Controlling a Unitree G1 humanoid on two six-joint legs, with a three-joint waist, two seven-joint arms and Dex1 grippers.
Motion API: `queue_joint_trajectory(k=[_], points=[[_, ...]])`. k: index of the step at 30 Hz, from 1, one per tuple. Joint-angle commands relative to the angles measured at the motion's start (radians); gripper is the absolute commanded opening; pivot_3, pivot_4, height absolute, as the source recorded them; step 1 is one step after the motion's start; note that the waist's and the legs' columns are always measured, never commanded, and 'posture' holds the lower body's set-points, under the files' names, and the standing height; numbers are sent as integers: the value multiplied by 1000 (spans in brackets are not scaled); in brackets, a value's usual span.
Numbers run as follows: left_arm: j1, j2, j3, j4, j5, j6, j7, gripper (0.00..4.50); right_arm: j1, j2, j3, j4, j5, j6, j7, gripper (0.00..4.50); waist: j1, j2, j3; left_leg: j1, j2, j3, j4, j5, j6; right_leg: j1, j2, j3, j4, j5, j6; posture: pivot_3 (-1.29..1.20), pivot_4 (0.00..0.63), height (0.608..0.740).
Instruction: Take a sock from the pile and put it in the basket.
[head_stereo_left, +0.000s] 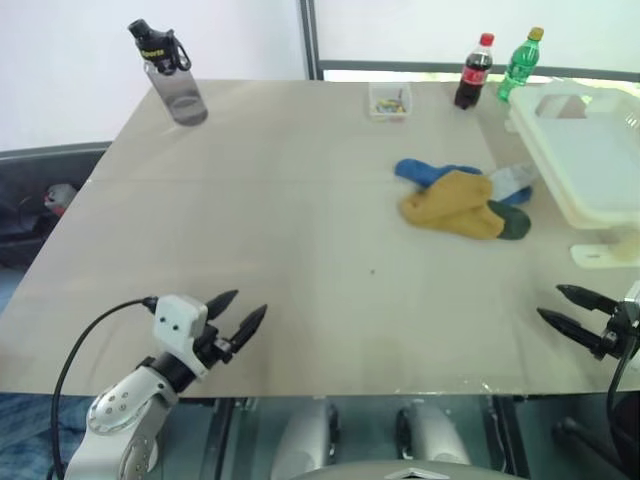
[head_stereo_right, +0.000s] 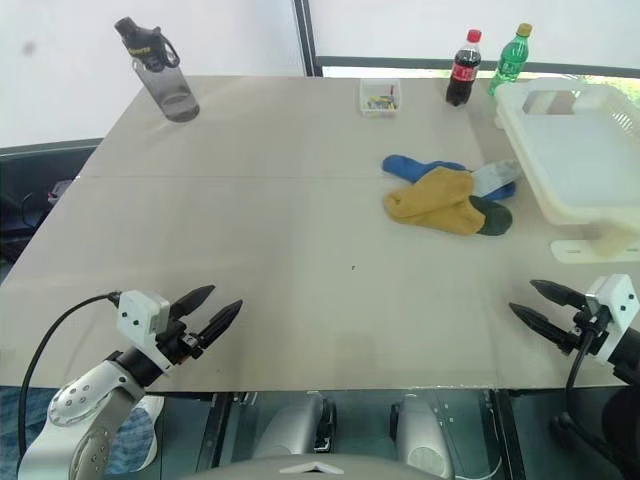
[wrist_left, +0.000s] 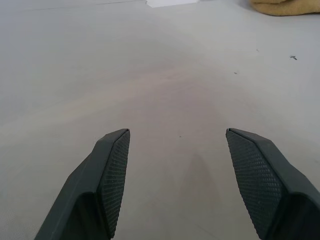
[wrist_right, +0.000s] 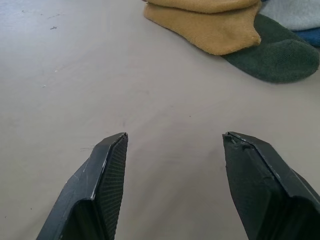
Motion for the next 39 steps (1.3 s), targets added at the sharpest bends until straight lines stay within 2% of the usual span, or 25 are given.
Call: queue_joint_trajectory(k=[1, 27, 30, 36, 39], points=[[-6, 16, 31, -37, -25, -1, -12, 3298, -4, 3, -27, -25, 21, -12, -4, 3097, 1, 0, 0, 0, 0, 0, 0, 0, 0, 0, 0, 0, 0, 0, 0, 0, 150, 740], [-63, 7, 27, -15, -37, -35, -42, 3298, -32, 40, 3, -36, 3, -14, -43, 3097, 0, 0, 0, 0, 0, 0, 0, 0, 0, 0, 1, -1, 0, 0, 0, 0, 150, 740], [-81, -4, 44, -25, -94, -49, -76, 3298, -34, 40, 23, -43, 4, 11, -49, 3097, 0, 0, 0, 0, 0, 0, 0, 0, 0, 0, 1, -1, 0, 0, 0, 0, 150, 740], [-73, 5, 93, -74, -312, -31, -213, 3298, -60, 43, 53, -52, -3, 35, -74, 3097, -1, 1, 0, 0, 0, 0, 0, 0, 0, 0, 0, -1, 1, 0, 0, 0, 150, 740], [-48, 23, 92, -78, -334, -32, -269, 3298, -103, 42, 75, -42, -36, 31, -117, 3097, -4, 1, 0, 0, 0, 1, 0, 0, 0, 0, 0, -1, 0, 0, 0, 0, 150, 740]])
